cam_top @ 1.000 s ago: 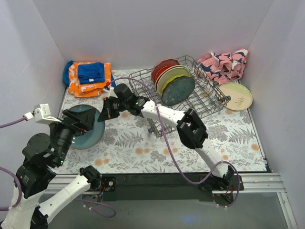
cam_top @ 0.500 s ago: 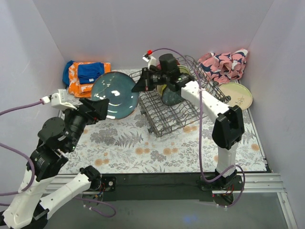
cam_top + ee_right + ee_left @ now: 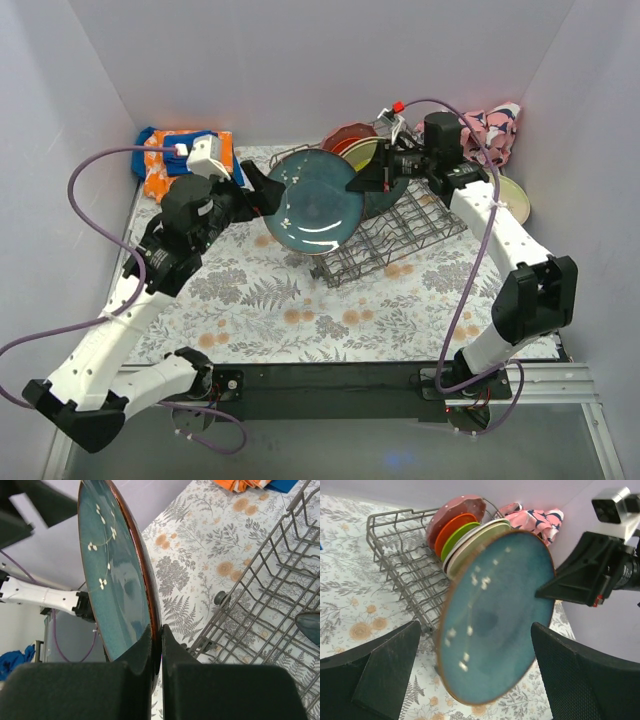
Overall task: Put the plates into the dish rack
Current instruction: Pass the plate from the right arm to the left
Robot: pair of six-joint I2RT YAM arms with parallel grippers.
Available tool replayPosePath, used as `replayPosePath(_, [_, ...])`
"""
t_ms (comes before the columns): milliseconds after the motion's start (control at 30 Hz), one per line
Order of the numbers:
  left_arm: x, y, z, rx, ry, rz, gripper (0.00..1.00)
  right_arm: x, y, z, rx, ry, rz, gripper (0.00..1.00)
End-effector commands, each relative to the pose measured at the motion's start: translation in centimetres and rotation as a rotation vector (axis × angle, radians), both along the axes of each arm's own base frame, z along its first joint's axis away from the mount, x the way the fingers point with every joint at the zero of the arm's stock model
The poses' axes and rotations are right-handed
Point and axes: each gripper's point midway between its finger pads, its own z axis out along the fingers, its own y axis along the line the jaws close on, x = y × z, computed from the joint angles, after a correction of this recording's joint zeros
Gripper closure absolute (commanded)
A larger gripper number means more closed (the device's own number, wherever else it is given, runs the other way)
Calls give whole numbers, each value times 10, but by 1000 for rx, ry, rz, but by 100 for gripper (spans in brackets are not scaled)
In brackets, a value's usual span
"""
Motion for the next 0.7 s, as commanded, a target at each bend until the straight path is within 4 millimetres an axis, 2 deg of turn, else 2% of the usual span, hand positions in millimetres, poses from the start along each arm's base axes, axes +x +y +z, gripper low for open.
replayPosePath(0, [10, 8, 34, -112, -42, -92, 9, -32, -28, 54, 121, -166, 124, 99])
replayPosePath(67, [13, 5, 29, -149, -12, -189, 10, -35, -35, 52, 125, -159, 126, 99])
replayPosePath(133, [10, -9, 16, -165, 20, -297, 12, -39, -39, 47, 125, -148, 127, 99])
replayPosePath(167, [6, -17, 20, -175, -8, -366, 15, -42, -40, 45, 126, -143, 129, 99])
replayPosePath(200, [-5, -27, 15, -185, 1, -461, 16, -44, -42, 46, 128, -149, 126, 99])
replayPosePath(333, [-24, -38, 19, -199, -24, -593, 18, -48, -42, 42, 140, -156, 129, 99])
replayPosePath(433, [-30, -41, 16, -193, -13, -631, 20, -48, -43, 40, 151, -146, 135, 99])
replayPosePath(667, [-15, -39, -35, -132, 159, -581, 29, -49, -43, 33, 149, -138, 126, 99])
